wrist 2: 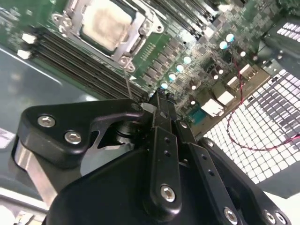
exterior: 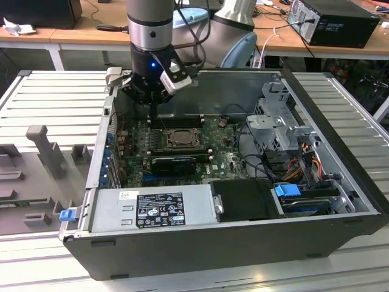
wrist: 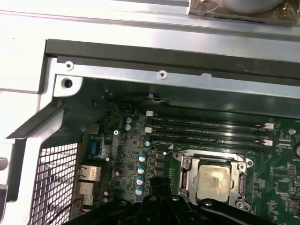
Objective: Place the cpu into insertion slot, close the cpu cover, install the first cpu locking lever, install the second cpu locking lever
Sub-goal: 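Install the first cpu locking lever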
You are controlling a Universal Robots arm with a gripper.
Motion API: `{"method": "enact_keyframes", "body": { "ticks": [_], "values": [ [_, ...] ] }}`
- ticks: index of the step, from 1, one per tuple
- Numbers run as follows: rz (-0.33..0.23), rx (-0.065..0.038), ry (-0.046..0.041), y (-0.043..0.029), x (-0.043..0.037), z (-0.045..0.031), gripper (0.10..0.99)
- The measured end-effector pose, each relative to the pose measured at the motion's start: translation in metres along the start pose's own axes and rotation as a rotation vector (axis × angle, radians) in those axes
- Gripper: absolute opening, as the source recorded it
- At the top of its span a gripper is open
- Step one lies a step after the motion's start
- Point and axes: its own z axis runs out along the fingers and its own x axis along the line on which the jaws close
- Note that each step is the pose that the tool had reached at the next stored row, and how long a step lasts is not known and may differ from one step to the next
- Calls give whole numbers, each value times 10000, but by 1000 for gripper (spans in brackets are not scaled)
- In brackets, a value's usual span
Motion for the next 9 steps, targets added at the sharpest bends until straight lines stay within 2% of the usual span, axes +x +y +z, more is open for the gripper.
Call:
{"method": "enact_keyframes", "body": {
  "ticks": [3,6,7,9],
  "values": [
    [-2,7,-12,35,33,58,106],
    [-3,7,-30,71,56,84,106],
    [-3,8,-33,93,57,100,106],
    [-4,8,-34,182,49,149,106]
  ]
}}
